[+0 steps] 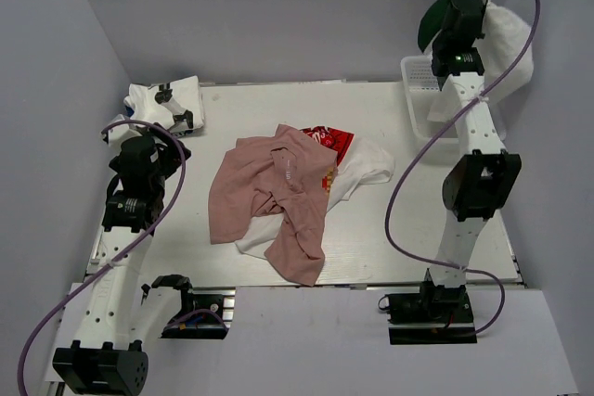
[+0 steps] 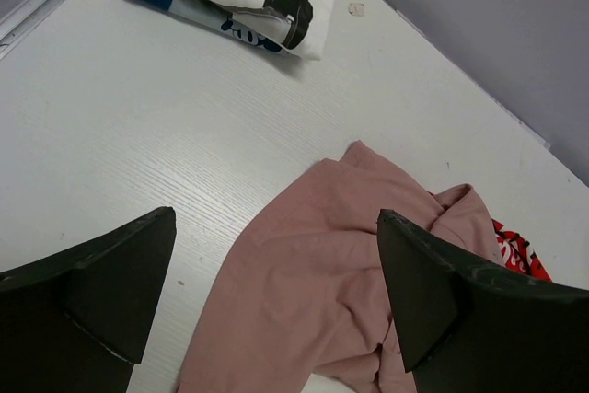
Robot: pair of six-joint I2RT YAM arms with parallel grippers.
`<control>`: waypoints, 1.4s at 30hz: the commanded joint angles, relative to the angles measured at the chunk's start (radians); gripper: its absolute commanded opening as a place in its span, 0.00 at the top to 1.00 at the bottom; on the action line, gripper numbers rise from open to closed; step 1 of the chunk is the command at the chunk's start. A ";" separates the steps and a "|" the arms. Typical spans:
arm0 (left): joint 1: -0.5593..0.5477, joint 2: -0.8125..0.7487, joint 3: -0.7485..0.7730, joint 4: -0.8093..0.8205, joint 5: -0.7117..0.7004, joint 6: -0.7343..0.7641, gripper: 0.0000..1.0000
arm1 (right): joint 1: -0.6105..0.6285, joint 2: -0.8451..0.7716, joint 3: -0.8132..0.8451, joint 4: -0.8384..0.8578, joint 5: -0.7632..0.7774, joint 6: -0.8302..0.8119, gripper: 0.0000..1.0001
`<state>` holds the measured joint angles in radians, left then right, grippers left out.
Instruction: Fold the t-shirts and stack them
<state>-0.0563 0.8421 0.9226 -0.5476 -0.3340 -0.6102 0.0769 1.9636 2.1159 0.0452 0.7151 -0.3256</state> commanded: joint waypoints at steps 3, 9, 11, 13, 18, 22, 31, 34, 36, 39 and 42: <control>-0.005 -0.014 -0.005 0.025 -0.037 0.015 0.00 | -0.066 0.089 -0.019 -0.174 -0.146 0.178 0.72; 0.004 0.017 -0.005 0.015 -0.014 0.006 0.00 | -0.043 -0.136 -0.271 -0.209 -0.424 0.273 0.10; 0.004 0.017 -0.005 0.015 0.006 -0.006 0.00 | -0.026 -0.198 -0.339 -0.194 -0.657 0.293 0.10; 0.004 0.028 -0.017 0.015 0.006 -0.026 0.00 | 0.007 -0.311 -0.521 -0.101 -0.809 0.315 0.10; 0.004 0.037 -0.062 0.066 0.065 -0.065 0.00 | 0.181 -0.413 -0.813 0.044 -0.893 0.349 0.10; 0.004 0.037 -0.062 0.044 0.075 -0.065 0.00 | 0.422 -0.352 -0.853 -0.013 -0.921 0.359 0.10; -0.005 0.006 -0.103 0.040 0.079 -0.099 0.00 | 0.624 -0.122 -0.804 -0.038 -0.748 0.404 0.10; -0.005 0.015 -0.103 0.040 0.090 -0.099 0.00 | 0.673 -0.034 -0.754 -0.033 -0.576 0.404 0.10; -0.005 0.015 -0.103 0.031 0.079 -0.108 0.00 | 0.695 0.021 -0.715 -0.038 -0.495 0.395 0.21; -0.005 0.015 -0.103 0.021 0.069 -0.108 0.00 | 0.733 0.020 -0.700 -0.031 -0.404 0.395 0.69; -0.005 0.015 -0.103 0.021 0.058 -0.108 0.00 | 0.741 -0.047 -0.702 -0.005 -0.394 0.390 1.00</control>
<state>-0.0563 0.8680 0.8242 -0.5213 -0.2634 -0.7101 0.7990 1.9957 1.3655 -0.0132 0.2237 0.0616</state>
